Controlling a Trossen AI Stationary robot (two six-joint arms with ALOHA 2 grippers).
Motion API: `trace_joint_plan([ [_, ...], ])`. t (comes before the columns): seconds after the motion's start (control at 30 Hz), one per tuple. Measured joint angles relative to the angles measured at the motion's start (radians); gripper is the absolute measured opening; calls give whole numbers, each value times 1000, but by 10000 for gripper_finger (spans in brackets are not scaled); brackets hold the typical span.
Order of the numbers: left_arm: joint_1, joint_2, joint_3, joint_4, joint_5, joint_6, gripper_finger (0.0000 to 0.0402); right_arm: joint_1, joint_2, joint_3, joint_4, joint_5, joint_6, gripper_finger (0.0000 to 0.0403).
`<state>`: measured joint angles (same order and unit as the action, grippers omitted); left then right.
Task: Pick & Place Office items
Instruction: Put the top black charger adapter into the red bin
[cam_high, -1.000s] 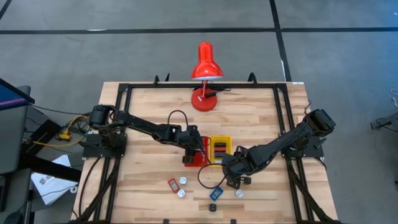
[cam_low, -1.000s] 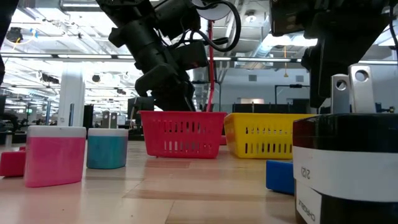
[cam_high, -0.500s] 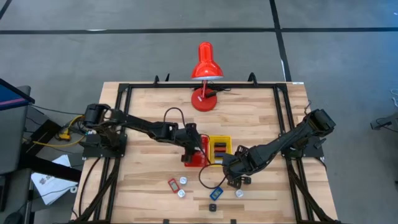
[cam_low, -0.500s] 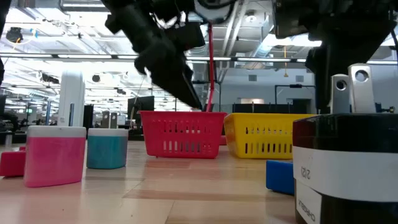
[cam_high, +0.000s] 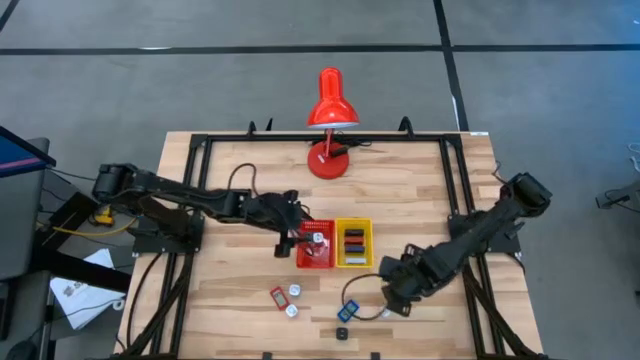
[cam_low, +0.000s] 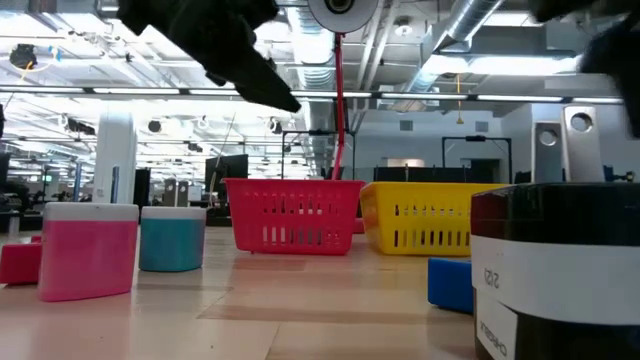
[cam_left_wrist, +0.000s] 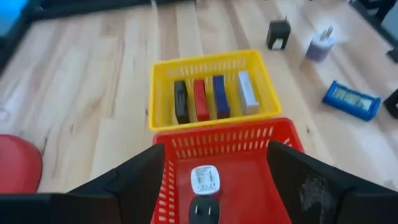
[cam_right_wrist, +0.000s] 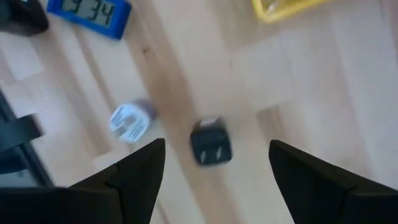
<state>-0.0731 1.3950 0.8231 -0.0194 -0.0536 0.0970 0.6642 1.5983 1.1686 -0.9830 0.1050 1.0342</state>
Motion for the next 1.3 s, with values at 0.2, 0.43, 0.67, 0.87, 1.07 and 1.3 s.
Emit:
trace_joint_plan([
  [0.2,-2,-53,-87,171,0,-8,283,161,-1,-71,9,39,263,279],
  [0.43,-2,-68,-97,224,6,-8,283,361,-4,-177,78,264,450,279],
  [0.67,-2,-68,-97,305,6,-8,283,450,-4,-309,191,492,615,279],
  [0.87,-2,-68,-97,319,6,-8,283,457,-4,-407,363,525,553,279],
  [1.07,-2,-67,-97,320,6,-8,283,462,-4,-476,497,527,477,279],
  [1.3,-2,-67,-97,327,6,-8,283,459,-3,-497,532,574,420,287],
])
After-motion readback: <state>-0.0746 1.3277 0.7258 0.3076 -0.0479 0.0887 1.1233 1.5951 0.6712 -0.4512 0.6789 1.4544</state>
